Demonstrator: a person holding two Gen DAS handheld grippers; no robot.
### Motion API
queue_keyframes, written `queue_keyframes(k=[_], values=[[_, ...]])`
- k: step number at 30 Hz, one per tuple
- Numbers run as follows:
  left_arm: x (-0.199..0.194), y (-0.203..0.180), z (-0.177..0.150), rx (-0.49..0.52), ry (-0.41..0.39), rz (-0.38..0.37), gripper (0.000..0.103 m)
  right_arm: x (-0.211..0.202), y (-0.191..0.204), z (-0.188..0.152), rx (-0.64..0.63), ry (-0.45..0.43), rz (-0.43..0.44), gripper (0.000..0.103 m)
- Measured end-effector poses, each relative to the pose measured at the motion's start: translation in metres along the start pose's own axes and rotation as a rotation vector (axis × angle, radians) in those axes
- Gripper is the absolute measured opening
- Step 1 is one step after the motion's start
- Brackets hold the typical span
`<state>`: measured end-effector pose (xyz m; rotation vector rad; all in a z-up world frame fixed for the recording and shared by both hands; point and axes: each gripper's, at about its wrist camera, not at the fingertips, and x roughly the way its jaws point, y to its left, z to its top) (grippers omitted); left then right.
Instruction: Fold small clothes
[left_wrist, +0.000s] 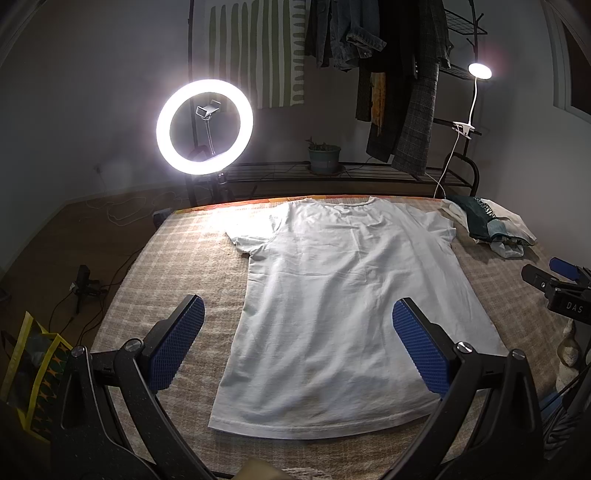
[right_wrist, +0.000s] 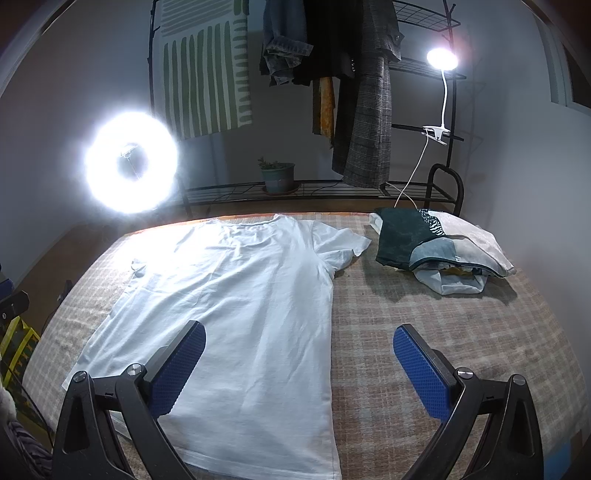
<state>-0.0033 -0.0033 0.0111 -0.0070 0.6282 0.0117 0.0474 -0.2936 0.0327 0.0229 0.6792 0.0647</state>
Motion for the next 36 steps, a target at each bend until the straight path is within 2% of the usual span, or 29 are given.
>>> queue_keyframes(k=[29,36], values=[[0.0,0.004,0.0,0.002,-0.003,0.009,0.103,0.004,0.009,0.003,-0.013,0.005,0.016,0.103],[0.003,0.021,-0.005,-0.012,0.004,0.022,0.103,0.008,0.014,0.004,-0.016,0.009,0.033,0.103]])
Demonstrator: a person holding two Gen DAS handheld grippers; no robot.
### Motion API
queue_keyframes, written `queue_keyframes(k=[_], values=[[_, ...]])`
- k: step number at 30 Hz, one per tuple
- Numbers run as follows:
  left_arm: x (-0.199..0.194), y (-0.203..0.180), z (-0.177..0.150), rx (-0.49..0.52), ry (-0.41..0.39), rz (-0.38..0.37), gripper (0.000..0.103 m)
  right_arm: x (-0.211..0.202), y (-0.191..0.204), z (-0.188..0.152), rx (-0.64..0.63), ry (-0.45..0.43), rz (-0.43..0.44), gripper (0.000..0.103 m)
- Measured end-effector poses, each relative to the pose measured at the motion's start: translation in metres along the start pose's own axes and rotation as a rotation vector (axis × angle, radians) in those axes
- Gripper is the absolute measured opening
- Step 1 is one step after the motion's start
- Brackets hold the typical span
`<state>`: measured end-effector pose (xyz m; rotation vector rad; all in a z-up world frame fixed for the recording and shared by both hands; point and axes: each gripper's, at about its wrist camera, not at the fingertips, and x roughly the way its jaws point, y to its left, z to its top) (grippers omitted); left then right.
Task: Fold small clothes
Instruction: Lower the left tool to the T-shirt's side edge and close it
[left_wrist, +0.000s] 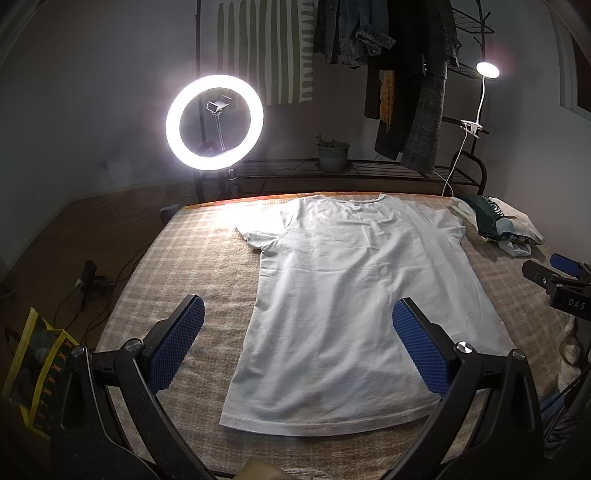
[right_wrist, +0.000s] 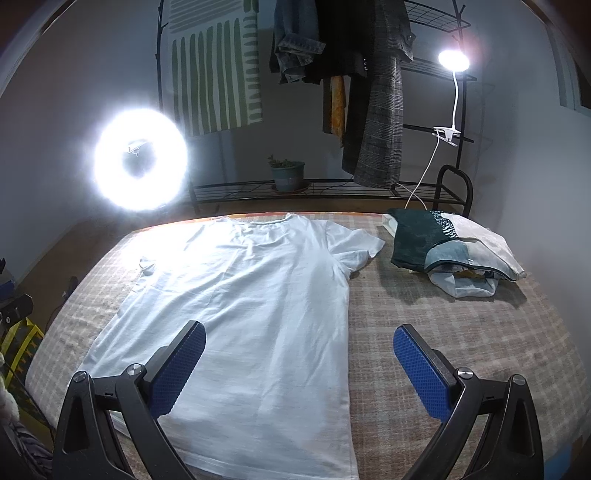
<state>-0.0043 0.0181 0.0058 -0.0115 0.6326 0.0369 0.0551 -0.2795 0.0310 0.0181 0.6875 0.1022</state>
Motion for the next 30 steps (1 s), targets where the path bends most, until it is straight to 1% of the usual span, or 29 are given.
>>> queue_keyframes(k=[3,5,6,8,10,11,15,18,22,27,28,30], values=[[0.003,0.005,-0.004,-0.008,0.004,0.006,0.103,0.005,0.005,0.002,0.0,0.01,0.013,0.103],[0.007,0.008,-0.008,-0.028,0.023,-0.019,0.102,0.011,0.01,0.006,0.006,0.023,0.03,0.103],[0.009,0.014,-0.012,-0.048,0.031,-0.043,0.098,0.013,0.013,0.008,0.01,0.029,0.038,0.103],[0.013,0.025,-0.019,-0.093,0.047,-0.067,0.095,0.02,0.018,0.014,0.02,0.042,0.065,0.102],[0.017,0.035,-0.027,-0.125,0.07,-0.059,0.089,0.028,0.027,0.022,0.014,0.055,0.097,0.096],[0.02,0.041,-0.032,-0.142,0.089,-0.051,0.085,0.033,0.032,0.026,0.003,0.063,0.114,0.095],[0.034,0.061,-0.053,-0.232,0.175,-0.034,0.071,0.055,0.062,0.044,-0.064,0.102,0.176,0.09],[0.046,0.077,-0.074,-0.318,0.24,-0.03,0.064,0.071,0.085,0.059,-0.121,0.12,0.213,0.084],[0.059,0.093,-0.094,-0.412,0.298,-0.024,0.061,0.09,0.117,0.081,-0.185,0.128,0.272,0.082],[0.071,0.099,-0.109,-0.468,0.337,-0.019,0.059,0.126,0.158,0.111,-0.203,0.174,0.342,0.082],[0.074,0.098,-0.112,-0.474,0.348,-0.021,0.058,0.131,0.167,0.115,-0.211,0.183,0.351,0.082],[0.08,0.098,-0.115,-0.48,0.368,-0.037,0.051,0.148,0.191,0.125,-0.24,0.208,0.374,0.082]])
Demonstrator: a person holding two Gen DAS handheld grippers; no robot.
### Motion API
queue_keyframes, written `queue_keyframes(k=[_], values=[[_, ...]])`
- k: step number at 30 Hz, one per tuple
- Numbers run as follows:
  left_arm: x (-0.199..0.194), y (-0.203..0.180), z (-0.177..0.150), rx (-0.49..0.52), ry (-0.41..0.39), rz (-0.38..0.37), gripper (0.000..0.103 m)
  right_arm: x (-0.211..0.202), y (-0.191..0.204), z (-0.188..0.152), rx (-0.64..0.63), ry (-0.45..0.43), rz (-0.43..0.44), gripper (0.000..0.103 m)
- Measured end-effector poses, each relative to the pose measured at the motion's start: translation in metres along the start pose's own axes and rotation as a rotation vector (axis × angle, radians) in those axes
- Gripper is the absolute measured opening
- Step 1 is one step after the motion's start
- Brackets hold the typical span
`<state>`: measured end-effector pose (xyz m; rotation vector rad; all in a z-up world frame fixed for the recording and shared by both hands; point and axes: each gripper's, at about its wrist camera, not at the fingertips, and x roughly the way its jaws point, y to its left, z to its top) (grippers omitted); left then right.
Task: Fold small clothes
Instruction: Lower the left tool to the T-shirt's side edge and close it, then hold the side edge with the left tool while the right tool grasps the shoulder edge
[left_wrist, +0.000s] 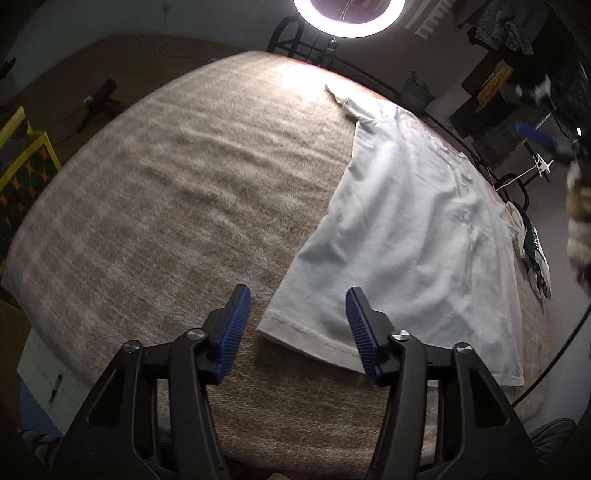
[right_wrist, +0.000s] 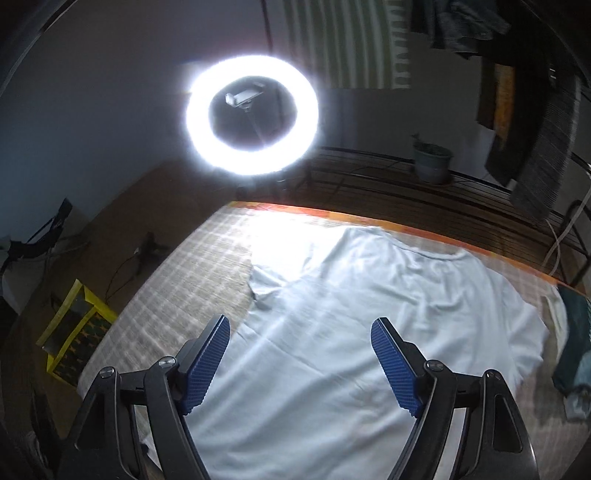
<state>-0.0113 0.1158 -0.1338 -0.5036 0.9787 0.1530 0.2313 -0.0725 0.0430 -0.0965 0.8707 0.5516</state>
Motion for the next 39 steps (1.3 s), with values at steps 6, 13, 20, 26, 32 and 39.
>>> queue_keyframes(k=[6,13,20,26,32,39], values=[[0.012,0.002,-0.001,-0.026,0.018,0.01,0.049,0.058,0.03,0.041,-0.04,0.053,0.053,0.082],[0.023,0.009,0.0,-0.044,0.038,-0.002,0.043,0.142,0.062,0.071,-0.062,0.159,0.074,0.078],[0.031,0.012,0.004,-0.058,0.046,-0.042,0.006,0.226,0.079,0.082,-0.08,0.252,0.045,0.071],[0.031,0.016,0.008,-0.088,0.044,-0.114,0.001,0.283,0.086,0.085,-0.106,0.325,-0.001,0.062],[0.02,0.009,0.008,-0.066,0.009,-0.143,0.0,0.316,0.079,0.086,-0.099,0.372,-0.045,0.044],[0.01,-0.005,0.009,-0.018,-0.037,-0.152,0.0,0.322,0.087,0.082,-0.209,0.37,-0.123,0.005]])
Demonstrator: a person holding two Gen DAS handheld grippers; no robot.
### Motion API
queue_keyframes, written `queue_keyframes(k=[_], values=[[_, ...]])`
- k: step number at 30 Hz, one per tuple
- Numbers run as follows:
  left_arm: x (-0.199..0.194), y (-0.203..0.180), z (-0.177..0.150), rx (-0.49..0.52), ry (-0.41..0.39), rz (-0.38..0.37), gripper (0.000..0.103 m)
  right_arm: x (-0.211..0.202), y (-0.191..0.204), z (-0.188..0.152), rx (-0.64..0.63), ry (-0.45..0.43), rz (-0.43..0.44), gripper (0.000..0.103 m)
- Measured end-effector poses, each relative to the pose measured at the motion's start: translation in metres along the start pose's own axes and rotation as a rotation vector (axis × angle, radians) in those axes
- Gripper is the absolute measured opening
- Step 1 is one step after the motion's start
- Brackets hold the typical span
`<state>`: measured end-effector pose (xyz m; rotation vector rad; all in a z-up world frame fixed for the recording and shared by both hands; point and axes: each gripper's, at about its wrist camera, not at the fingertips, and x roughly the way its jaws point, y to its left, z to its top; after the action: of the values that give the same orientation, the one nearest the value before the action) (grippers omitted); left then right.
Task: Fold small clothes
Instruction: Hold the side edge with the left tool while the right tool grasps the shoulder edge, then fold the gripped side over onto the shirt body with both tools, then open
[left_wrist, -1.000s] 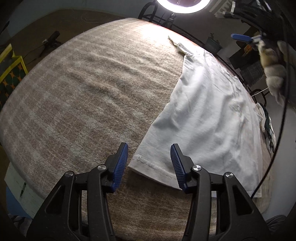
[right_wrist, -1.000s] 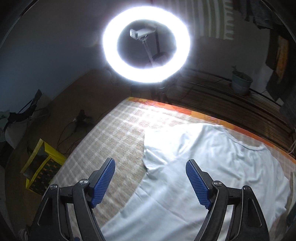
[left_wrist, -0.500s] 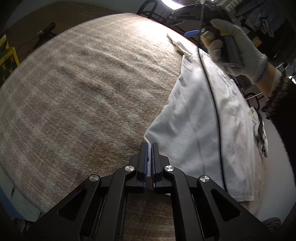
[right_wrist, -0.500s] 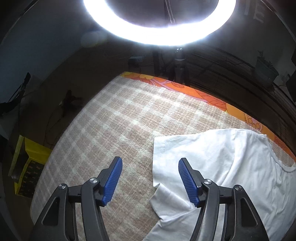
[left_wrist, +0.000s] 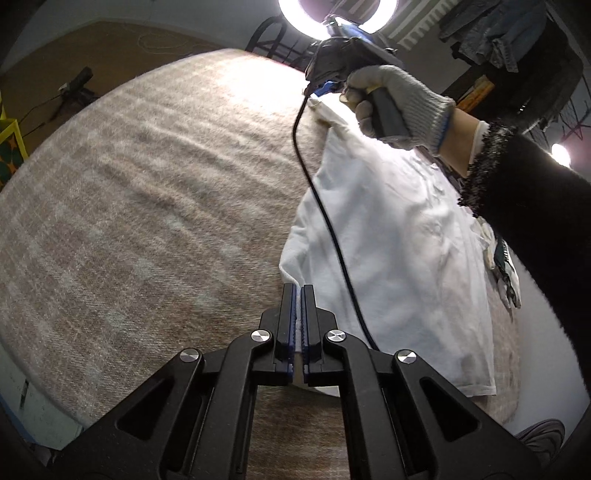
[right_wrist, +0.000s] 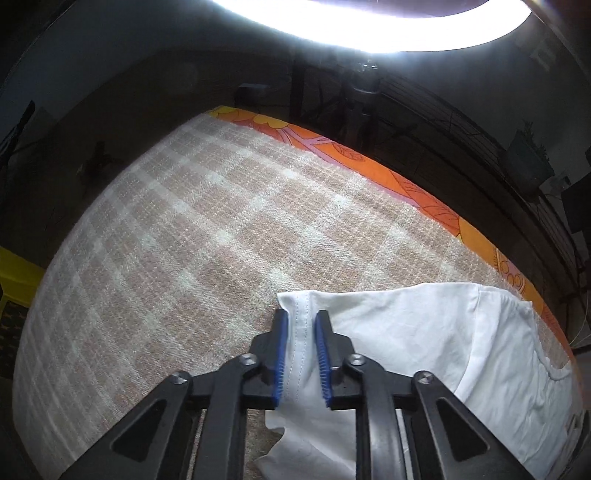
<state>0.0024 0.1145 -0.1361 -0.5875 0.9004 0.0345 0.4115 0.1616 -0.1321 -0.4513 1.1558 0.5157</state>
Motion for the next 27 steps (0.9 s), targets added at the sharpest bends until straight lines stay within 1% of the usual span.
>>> queue_keyframes(k=[2,4,7,12,14,15,18,20,23,27], values=[[-0.004,-0.005,-0.001,0.023,-0.018,0.003,0.0,-0.007,-0.007,-0.001,0.004,-0.026,-0.016,0.003],[-0.005,-0.009,-0.002,0.031,-0.028,0.0,0.0,-0.016,-0.017,0.0,0.024,-0.054,-0.008,0.002],[-0.009,-0.012,-0.003,0.045,-0.037,-0.009,0.0,-0.034,-0.04,-0.001,0.079,-0.093,0.028,0.002],[-0.016,-0.031,-0.005,0.098,-0.059,-0.027,0.0,-0.066,-0.083,-0.009,0.147,-0.154,0.08,0.002],[-0.022,-0.036,-0.008,0.13,-0.064,-0.045,0.0,-0.078,-0.1,-0.014,0.17,-0.175,0.101,0.002],[-0.024,-0.043,-0.01,0.155,-0.067,-0.053,0.0,-0.085,-0.111,-0.018,0.183,-0.186,0.112,0.002],[-0.027,-0.067,-0.017,0.238,-0.079,-0.073,0.0,-0.096,-0.13,-0.024,0.207,-0.213,0.132,0.002],[-0.025,-0.082,-0.022,0.277,-0.07,-0.094,0.0,-0.104,-0.149,-0.033,0.226,-0.234,0.145,0.002],[-0.016,-0.105,-0.03,0.329,-0.038,-0.122,0.0,-0.104,-0.174,-0.049,0.258,-0.247,0.156,0.002],[-0.001,-0.132,-0.044,0.38,0.014,-0.149,0.0,-0.096,-0.212,-0.077,0.314,-0.238,0.151,0.002]])
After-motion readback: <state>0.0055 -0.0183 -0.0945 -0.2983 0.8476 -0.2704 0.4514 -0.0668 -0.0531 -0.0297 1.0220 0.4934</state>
